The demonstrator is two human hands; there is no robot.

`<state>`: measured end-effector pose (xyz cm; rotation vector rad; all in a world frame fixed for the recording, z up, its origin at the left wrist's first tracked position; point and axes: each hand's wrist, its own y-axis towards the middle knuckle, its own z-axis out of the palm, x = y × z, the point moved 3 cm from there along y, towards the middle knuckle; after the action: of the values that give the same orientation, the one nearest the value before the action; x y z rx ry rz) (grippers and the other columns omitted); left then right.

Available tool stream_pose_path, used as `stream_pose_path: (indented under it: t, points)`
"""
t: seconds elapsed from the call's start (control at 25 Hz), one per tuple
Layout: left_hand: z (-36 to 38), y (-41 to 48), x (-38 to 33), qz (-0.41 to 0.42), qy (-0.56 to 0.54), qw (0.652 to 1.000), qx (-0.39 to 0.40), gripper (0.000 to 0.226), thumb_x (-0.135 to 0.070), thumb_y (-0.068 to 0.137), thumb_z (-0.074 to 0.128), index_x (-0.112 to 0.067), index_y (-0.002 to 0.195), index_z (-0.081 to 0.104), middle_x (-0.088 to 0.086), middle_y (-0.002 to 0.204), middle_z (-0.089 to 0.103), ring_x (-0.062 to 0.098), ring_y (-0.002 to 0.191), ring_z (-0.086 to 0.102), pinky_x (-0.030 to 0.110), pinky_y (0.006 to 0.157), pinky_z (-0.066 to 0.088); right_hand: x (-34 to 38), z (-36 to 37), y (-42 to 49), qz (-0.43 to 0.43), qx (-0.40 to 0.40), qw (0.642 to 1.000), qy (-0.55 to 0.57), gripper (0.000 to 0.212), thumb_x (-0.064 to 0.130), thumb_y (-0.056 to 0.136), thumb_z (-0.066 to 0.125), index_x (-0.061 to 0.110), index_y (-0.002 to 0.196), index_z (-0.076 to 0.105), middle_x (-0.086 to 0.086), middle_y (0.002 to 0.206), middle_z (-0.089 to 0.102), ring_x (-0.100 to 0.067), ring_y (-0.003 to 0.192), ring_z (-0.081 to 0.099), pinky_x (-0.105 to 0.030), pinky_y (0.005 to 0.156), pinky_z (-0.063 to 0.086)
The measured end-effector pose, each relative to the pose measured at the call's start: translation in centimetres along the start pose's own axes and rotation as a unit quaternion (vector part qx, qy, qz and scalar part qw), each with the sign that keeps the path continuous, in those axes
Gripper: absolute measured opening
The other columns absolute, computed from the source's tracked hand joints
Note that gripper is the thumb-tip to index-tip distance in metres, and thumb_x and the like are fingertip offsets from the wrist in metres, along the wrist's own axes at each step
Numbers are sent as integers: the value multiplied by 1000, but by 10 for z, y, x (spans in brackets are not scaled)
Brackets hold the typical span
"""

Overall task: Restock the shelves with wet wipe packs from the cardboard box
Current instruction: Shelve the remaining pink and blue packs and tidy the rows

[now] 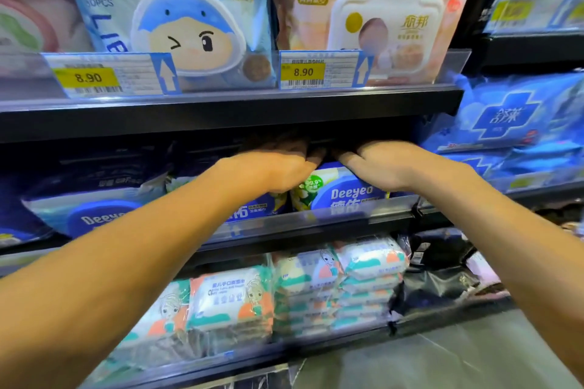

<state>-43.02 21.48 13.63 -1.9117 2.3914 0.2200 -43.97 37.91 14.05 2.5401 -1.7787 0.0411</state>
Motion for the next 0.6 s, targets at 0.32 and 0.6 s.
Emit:
stream_pose_path:
  t: [0.32, 0.6]
  points:
    - [20, -38, -5, 13, 136, 984, -114, 69, -66, 96, 29, -27, 154, 27, 0, 160, 27, 28, 144, 26, 44, 114, 25, -9, 3, -34, -37, -59, 987, -141, 62, 72, 89, 30, 17, 108, 53, -14, 119, 67, -36, 113, 60, -42, 94, 44]
    - [-3, -71, 84, -33, 134, 990, -29, 89, -80, 86, 33, -40, 157, -1, -5, 166, 12, 28, 144, 29, 39, 108, 35, 97, 11, -13, -87, -116, 985, -95, 40, 39, 97, 41, 20, 130, 55, -11, 122, 68, -36, 111, 63, -41, 82, 42]
